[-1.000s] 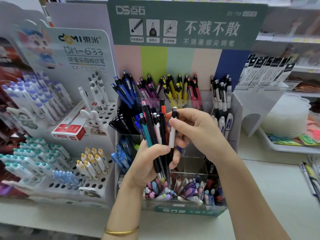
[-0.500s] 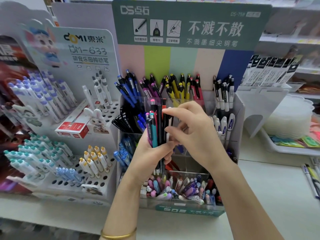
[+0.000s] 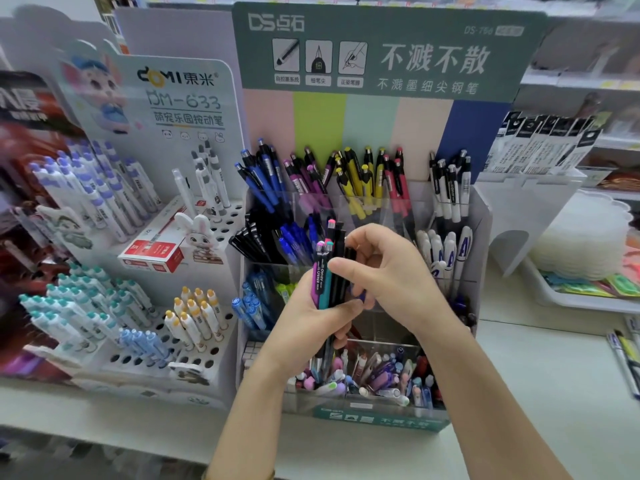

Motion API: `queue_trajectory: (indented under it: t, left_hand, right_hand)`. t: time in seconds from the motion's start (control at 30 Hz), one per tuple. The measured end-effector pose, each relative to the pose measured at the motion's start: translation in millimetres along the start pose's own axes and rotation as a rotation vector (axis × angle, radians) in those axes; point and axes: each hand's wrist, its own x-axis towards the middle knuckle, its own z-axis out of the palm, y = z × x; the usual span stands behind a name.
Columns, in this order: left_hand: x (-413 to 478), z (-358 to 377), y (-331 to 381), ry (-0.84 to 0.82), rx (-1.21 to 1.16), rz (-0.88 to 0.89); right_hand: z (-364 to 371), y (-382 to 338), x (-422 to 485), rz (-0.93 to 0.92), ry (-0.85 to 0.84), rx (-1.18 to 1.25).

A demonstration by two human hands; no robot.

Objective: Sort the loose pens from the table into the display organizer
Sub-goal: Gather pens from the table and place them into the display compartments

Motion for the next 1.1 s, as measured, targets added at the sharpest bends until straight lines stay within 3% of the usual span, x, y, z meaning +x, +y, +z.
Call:
queue_trajectory:
  t: [0.2,0.4,0.57,0.7,0.8,0.93,1.1]
  left_hand:
    - [-6.7,-7.8,2.3,-0.011,-0.028,-0.016]
    - [-12.8,-15.6,4.5,0.140,-0.168,-0.041]
    - [-20.2,-15.3,5.2,0.238,-0.190,-0.024]
    - [-25.6,-16.1,6.8,0.415,-0.140,-0.052]
    - [-31.5,-27.5,5.7,0.564,-0.086,-0.060]
    - [-44.0,-48.3,3.7,0.668,-0.048,-0.009]
    - [-45.9,-68.9,11.9,0.545,-0.059,0.048]
  right_hand:
    - [1.2,4.3,5.5,0.090,-0.100,0.200]
    - [8.6,12.1,12.3,0.148,-0.138,0.423]
    - [15.7,12.7,16.7,0.118,-0.178,0.371]
    - [17.0,8.0,18.1,0.081,-0.197,0.340]
    - [12.2,-0.1,23.0,0.031,-0.109,0.396]
    - [8.2,-17.8,35.1,-0.237,0.120,0.208]
    - [37.1,-33.7,47.0,-0.484,0.280,-0.075]
